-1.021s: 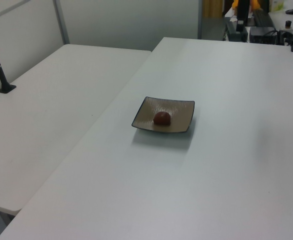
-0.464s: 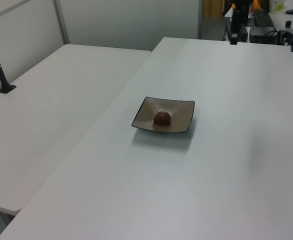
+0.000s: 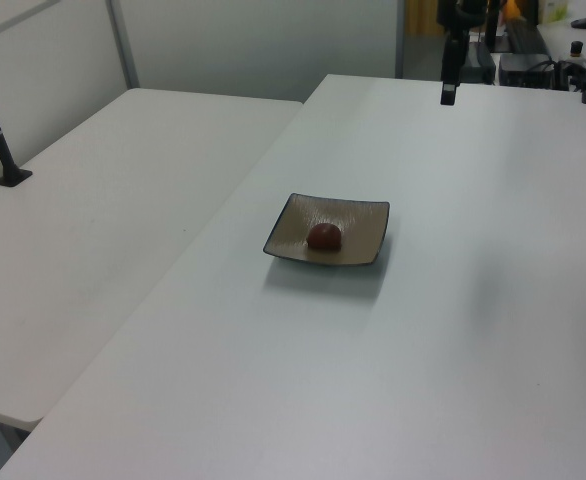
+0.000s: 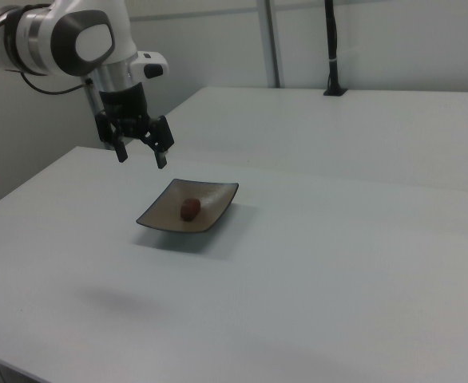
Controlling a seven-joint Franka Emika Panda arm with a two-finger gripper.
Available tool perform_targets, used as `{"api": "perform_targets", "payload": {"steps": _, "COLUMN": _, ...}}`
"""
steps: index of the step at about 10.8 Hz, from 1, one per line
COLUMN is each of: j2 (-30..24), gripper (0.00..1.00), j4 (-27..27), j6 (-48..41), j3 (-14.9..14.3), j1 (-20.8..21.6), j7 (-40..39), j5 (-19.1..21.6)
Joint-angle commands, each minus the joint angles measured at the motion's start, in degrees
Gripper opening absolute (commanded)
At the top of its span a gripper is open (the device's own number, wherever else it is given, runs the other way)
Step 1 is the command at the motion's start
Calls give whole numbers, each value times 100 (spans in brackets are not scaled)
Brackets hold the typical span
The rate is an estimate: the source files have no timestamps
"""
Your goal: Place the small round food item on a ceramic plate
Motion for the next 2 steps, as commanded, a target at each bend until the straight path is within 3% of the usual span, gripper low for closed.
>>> {"api": "perform_targets", "payload": {"steps": 1, "j2": 29, "gripper": 100, "j4": 72, "j6": 59, "j3": -7, "j1": -34, "j7": -185, "j5": 89}}
{"api": "perform_targets", "payload": {"steps": 2, "j2": 38, "gripper": 100, "j4": 72, "j6": 68, "j3": -7, "j1": -34, "j7": -194, "j5": 80}}
